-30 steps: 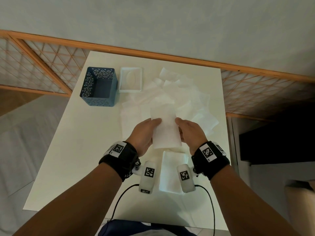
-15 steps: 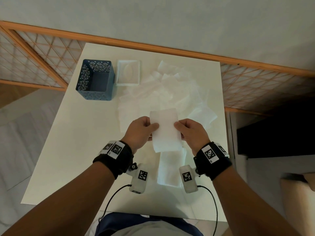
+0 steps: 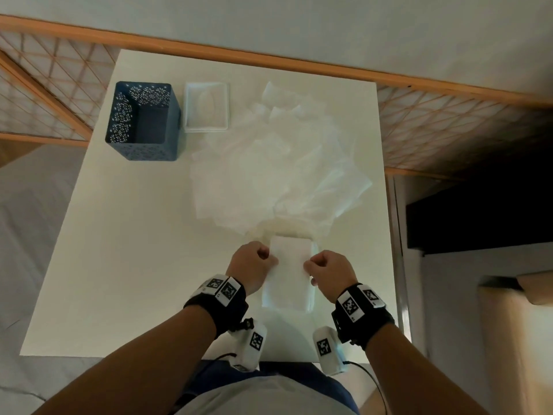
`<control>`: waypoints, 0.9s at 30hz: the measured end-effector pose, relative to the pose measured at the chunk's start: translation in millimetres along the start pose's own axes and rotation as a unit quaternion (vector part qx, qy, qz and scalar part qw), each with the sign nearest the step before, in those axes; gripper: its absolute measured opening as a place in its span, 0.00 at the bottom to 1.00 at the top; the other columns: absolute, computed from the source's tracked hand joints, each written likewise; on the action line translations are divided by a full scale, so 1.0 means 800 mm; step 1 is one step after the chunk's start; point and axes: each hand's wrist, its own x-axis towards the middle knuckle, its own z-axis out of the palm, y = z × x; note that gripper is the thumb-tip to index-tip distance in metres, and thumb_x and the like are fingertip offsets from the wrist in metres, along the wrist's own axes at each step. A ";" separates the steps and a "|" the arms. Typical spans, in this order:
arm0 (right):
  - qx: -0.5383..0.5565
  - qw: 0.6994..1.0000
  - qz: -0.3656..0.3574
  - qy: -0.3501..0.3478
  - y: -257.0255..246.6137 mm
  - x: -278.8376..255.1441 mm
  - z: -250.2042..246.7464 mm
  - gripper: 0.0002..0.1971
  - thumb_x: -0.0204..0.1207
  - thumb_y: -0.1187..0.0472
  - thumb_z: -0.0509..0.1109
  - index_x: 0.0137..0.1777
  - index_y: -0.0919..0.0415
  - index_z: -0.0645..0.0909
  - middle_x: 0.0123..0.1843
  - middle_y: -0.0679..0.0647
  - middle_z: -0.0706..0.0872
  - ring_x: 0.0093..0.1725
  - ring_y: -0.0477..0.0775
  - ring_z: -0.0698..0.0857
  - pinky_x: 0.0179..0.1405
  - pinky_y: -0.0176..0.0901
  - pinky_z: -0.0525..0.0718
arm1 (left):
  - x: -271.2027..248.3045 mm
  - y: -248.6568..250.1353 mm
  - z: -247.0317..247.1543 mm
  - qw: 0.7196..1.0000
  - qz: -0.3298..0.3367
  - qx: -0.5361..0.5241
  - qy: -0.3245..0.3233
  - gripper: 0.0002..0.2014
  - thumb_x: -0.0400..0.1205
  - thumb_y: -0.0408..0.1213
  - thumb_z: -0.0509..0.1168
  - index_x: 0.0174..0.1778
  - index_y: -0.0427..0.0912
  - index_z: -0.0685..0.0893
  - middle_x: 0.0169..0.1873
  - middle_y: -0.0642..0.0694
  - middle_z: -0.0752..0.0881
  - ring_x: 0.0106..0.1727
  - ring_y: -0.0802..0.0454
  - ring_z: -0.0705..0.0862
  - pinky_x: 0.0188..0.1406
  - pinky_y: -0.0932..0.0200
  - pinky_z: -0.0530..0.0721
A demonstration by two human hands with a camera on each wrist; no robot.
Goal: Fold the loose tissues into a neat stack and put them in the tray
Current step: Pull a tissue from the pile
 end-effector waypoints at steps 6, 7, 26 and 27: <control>-0.013 0.999 0.033 0.019 0.023 0.008 0.012 0.05 0.80 0.56 0.76 0.43 0.55 0.85 0.39 0.50 0.89 0.43 0.55 0.89 0.46 0.47 0.87 | -0.001 -0.010 0.023 0.999 -0.009 0.023 0.041 0.08 0.81 0.46 0.77 0.44 0.48 0.86 0.39 0.50 0.89 0.42 0.49 0.87 0.41 0.55 0.82; -0.013 0.999 0.035 0.021 0.024 0.009 0.013 0.05 0.80 0.56 0.76 0.43 0.55 0.85 0.39 0.50 0.89 0.42 0.55 0.88 0.45 0.45 0.86 | -0.001 -0.011 0.025 0.999 -0.011 0.021 0.044 0.09 0.81 0.47 0.77 0.45 0.48 0.86 0.40 0.50 0.89 0.43 0.50 0.87 0.40 0.56 0.81; -0.049 0.997 0.053 0.036 0.022 0.027 0.017 0.07 0.79 0.53 0.74 0.44 0.55 0.82 0.40 0.49 0.87 0.39 0.51 0.84 0.32 0.41 0.75 | 0.017 -0.008 0.021 0.997 -0.040 0.050 0.048 0.09 0.81 0.45 0.75 0.38 0.47 0.87 0.37 0.49 0.92 0.43 0.46 0.90 0.44 0.53 0.87; -0.049 0.997 0.053 0.035 0.021 0.027 0.016 0.08 0.79 0.52 0.74 0.44 0.55 0.82 0.40 0.49 0.87 0.39 0.52 0.84 0.32 0.41 0.75 | 0.018 -0.008 0.021 0.997 -0.043 0.051 0.047 0.09 0.81 0.44 0.75 0.38 0.47 0.87 0.37 0.49 0.92 0.44 0.47 0.89 0.43 0.54 0.86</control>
